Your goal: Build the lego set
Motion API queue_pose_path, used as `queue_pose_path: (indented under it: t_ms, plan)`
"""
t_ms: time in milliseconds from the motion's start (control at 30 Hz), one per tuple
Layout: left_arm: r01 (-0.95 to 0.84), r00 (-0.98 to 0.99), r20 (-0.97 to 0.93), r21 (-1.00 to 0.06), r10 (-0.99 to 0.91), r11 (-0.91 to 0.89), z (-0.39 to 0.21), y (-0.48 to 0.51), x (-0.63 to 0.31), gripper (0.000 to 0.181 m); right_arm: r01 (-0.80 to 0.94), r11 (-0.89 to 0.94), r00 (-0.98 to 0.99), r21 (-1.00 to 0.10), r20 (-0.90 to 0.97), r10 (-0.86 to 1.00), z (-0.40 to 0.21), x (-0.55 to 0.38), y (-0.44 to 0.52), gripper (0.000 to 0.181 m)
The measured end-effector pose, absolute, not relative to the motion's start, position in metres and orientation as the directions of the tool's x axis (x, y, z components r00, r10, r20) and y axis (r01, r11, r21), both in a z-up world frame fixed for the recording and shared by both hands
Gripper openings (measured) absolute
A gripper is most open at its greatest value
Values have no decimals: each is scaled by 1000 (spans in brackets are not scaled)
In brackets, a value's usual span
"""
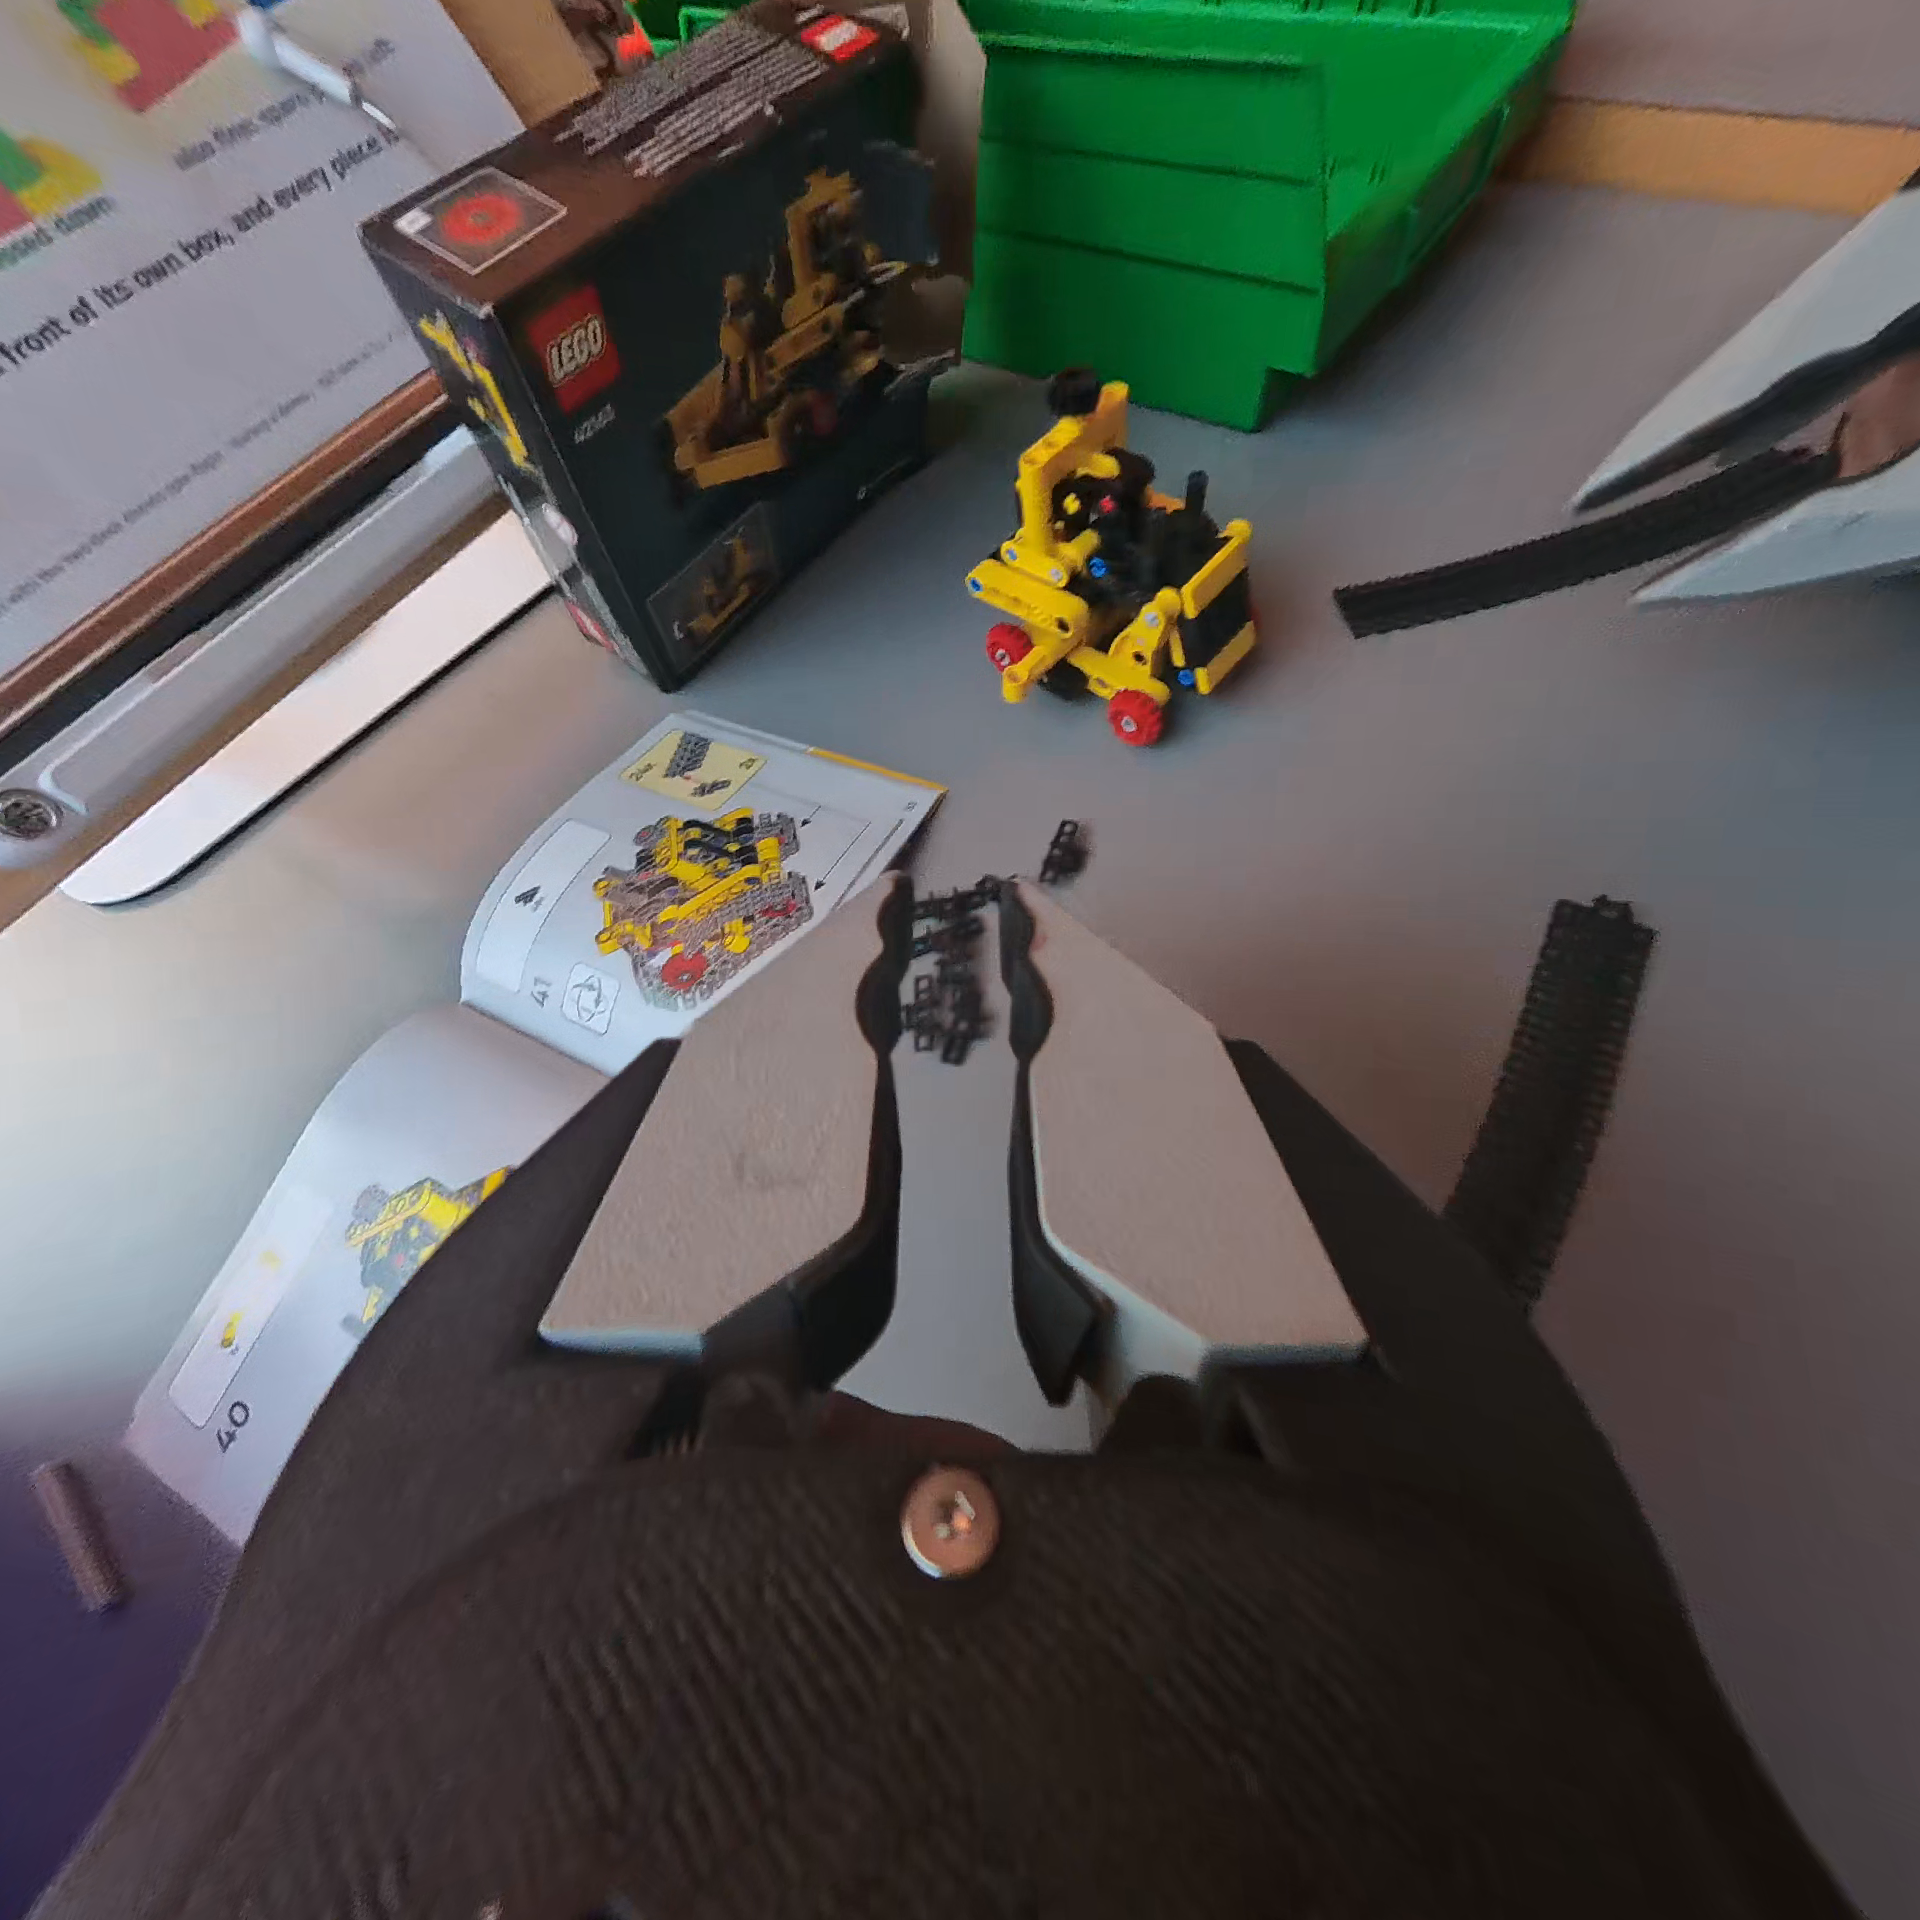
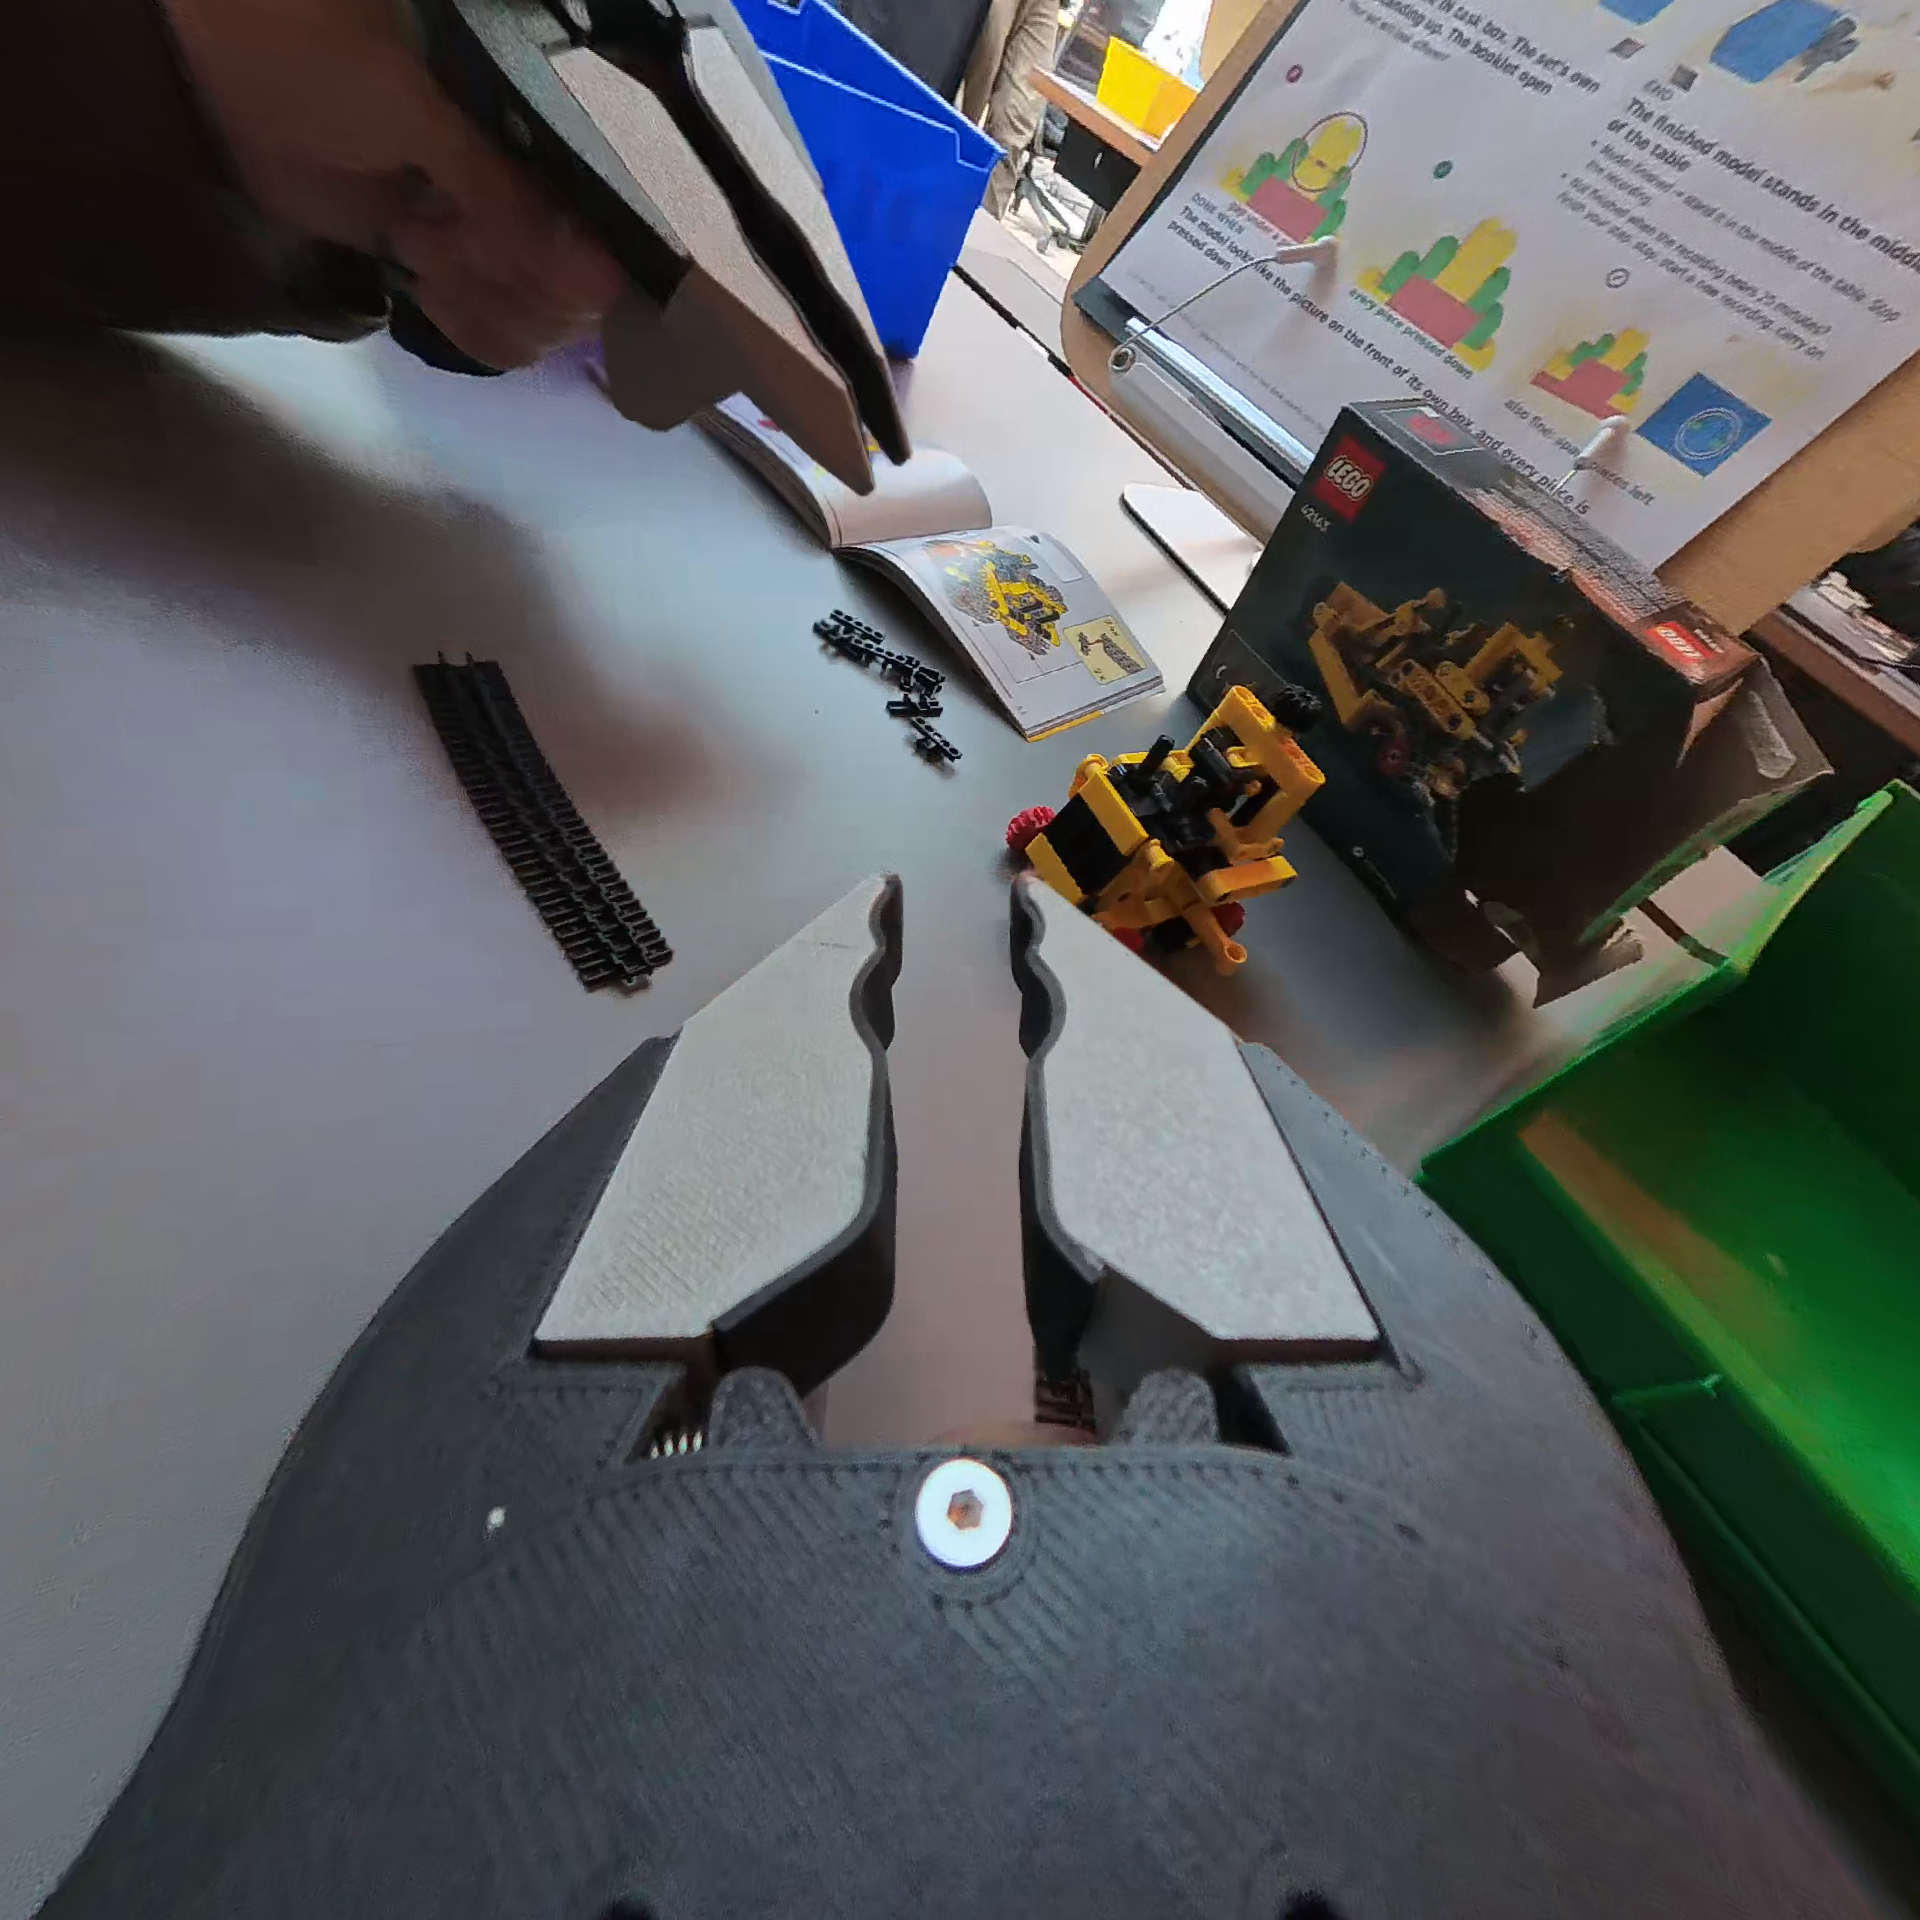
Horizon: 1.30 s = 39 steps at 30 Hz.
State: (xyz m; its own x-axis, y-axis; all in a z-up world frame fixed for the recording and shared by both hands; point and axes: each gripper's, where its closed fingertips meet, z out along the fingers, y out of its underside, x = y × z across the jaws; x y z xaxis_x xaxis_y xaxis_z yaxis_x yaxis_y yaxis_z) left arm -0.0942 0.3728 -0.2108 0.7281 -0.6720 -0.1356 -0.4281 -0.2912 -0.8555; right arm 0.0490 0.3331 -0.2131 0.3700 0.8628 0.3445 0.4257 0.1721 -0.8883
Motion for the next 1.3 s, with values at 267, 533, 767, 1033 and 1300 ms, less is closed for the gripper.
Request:
queue_pose_path:
  t_ms: [267, 533, 767, 1033, 1300]
  plan:
    - [-443, 697, -66, -823, -714, -356, -240, 374, -99, 15, 385, 120, 464, -915, 304, 832, -205, 61, 350, 17]
    - [-507, 721, -121, -763, -682, -401, -262, 380, -116, 29, 378, 94, 471, -921, 279, 837, -206, 60, 353, 16]
    - [-579, 647, -129, -725, -752, -373, -270, 381, -102, 10, 353, 87, 479, -932, 260, 839, -203, 63, 352, 15]
    - [-610, 495, -62, -735, -867, -296, -270, 334, -71, 7, 338, 93, 486, -937, 258, 835, -200, 66, 351, 12]
    - [-439, 393, -20, -882, -919, -169, -231, 331, -29, 24, 350, 106, 473, -931, 273, 837, -201, 64, 349, 12]
